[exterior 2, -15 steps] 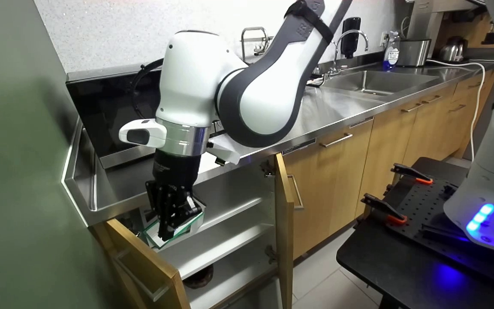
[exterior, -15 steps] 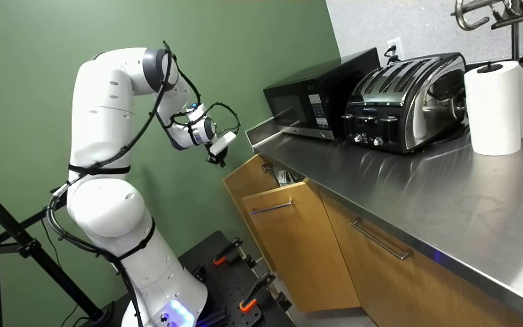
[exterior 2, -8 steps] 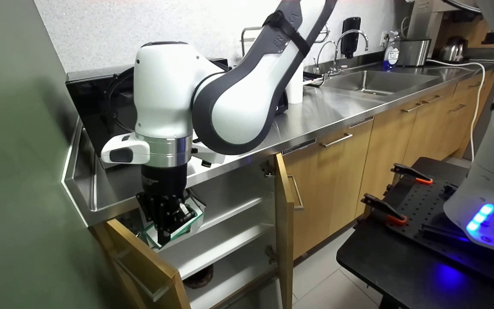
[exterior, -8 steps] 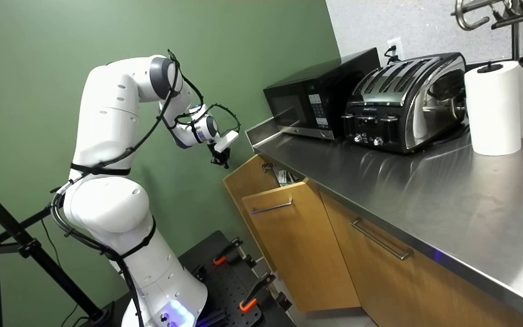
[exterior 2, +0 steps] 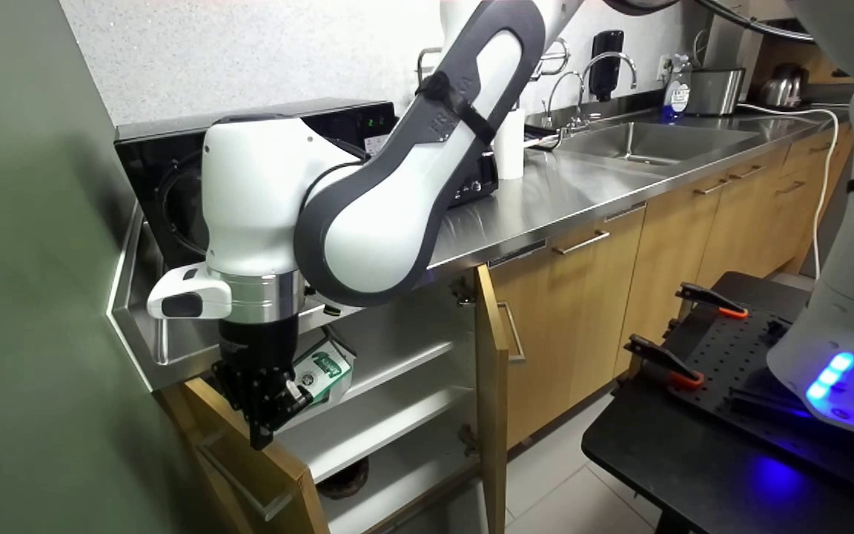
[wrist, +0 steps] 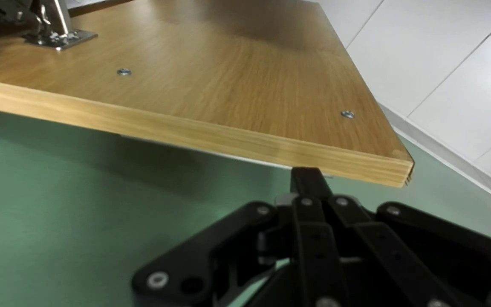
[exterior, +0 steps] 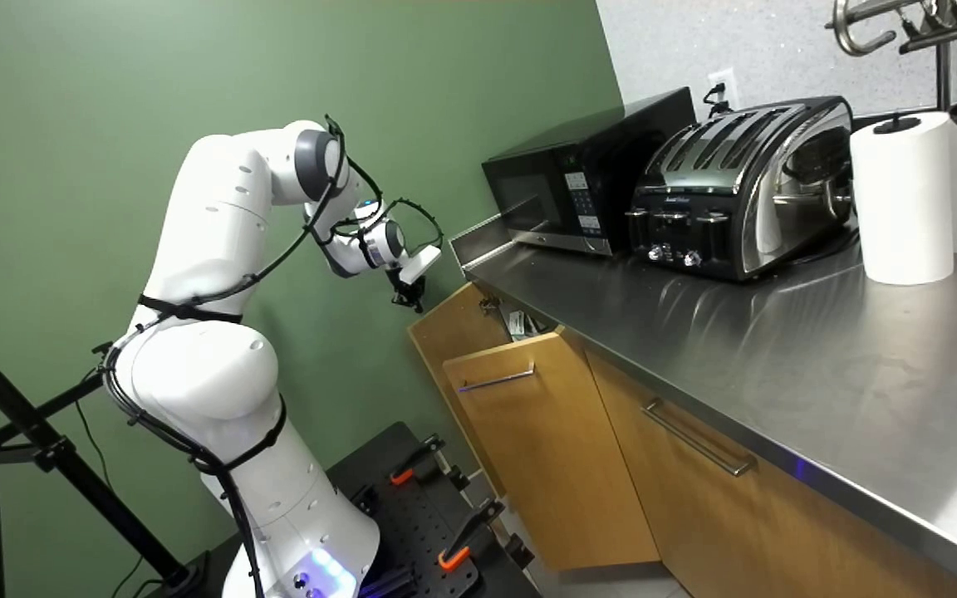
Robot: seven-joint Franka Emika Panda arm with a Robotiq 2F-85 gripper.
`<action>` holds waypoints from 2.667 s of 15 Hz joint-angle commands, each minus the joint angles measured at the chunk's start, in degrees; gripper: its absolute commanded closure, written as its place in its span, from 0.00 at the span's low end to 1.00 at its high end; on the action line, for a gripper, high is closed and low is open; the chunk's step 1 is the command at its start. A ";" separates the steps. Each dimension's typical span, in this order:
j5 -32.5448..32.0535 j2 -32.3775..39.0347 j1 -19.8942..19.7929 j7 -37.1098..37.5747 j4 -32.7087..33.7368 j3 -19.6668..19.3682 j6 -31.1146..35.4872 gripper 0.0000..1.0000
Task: Close the bottom left cabinet door
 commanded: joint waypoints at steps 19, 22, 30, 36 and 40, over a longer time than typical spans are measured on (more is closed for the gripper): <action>0.61 5.37 8.47 0.40 13.81 -4.02 -10.44 1.00; 0.77 6.42 8.07 0.93 14.08 -4.99 -11.79 1.00; -0.70 6.78 9.69 5.30 14.94 -8.80 -17.90 1.00; -8.66 3.32 13.60 8.61 15.44 -13.48 -32.05 1.00; -13.24 1.44 12.60 8.39 11.98 -14.97 -31.09 1.00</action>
